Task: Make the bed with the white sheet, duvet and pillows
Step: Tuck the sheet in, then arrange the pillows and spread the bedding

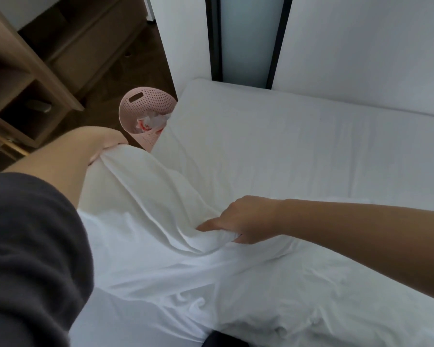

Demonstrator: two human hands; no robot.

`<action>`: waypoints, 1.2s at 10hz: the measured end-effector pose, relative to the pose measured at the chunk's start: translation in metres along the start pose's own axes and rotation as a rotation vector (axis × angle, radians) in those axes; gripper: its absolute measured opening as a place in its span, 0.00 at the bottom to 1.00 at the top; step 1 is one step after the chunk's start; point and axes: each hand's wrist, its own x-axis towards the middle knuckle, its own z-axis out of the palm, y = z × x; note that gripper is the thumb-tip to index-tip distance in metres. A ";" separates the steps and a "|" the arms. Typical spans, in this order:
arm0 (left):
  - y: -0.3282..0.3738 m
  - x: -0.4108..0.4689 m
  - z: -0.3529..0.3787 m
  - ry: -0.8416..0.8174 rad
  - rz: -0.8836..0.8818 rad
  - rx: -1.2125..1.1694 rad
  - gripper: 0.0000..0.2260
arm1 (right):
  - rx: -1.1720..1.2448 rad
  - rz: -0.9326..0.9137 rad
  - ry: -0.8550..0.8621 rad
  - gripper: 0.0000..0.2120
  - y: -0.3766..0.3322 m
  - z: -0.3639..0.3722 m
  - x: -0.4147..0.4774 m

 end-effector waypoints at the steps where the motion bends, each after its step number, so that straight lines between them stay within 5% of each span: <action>1: 0.043 -0.104 -0.020 -0.203 -0.195 0.111 0.06 | -0.022 -0.023 -0.032 0.31 -0.003 -0.002 0.000; 3: 0.028 -0.089 -0.030 -0.062 -0.380 -0.198 0.10 | -0.044 -0.010 -0.078 0.34 -0.004 -0.005 -0.002; 4: 0.023 -0.080 -0.032 0.024 -0.327 -0.252 0.07 | -0.031 0.024 -0.060 0.32 0.004 -0.012 0.002; 6: 0.049 -0.052 -0.038 0.104 -0.178 -0.499 0.22 | 0.257 0.311 0.123 0.27 0.050 -0.029 0.019; 7: 0.067 -0.034 -0.030 0.260 0.015 -0.283 0.24 | 0.265 0.550 0.380 0.27 0.094 -0.036 0.045; 8: 0.048 -0.015 0.005 0.246 0.276 0.036 0.23 | 0.139 0.789 0.484 0.31 0.122 -0.029 0.074; 9: 0.008 -0.006 0.076 0.204 0.413 0.393 0.25 | 0.108 0.799 0.332 0.32 0.122 0.009 0.088; 10: -0.035 0.003 0.157 0.099 0.369 0.675 0.29 | 0.122 0.793 0.218 0.31 0.125 0.071 0.103; 12: -0.117 0.013 0.245 0.249 0.443 0.863 0.31 | 0.051 0.841 0.181 0.30 0.126 0.189 0.129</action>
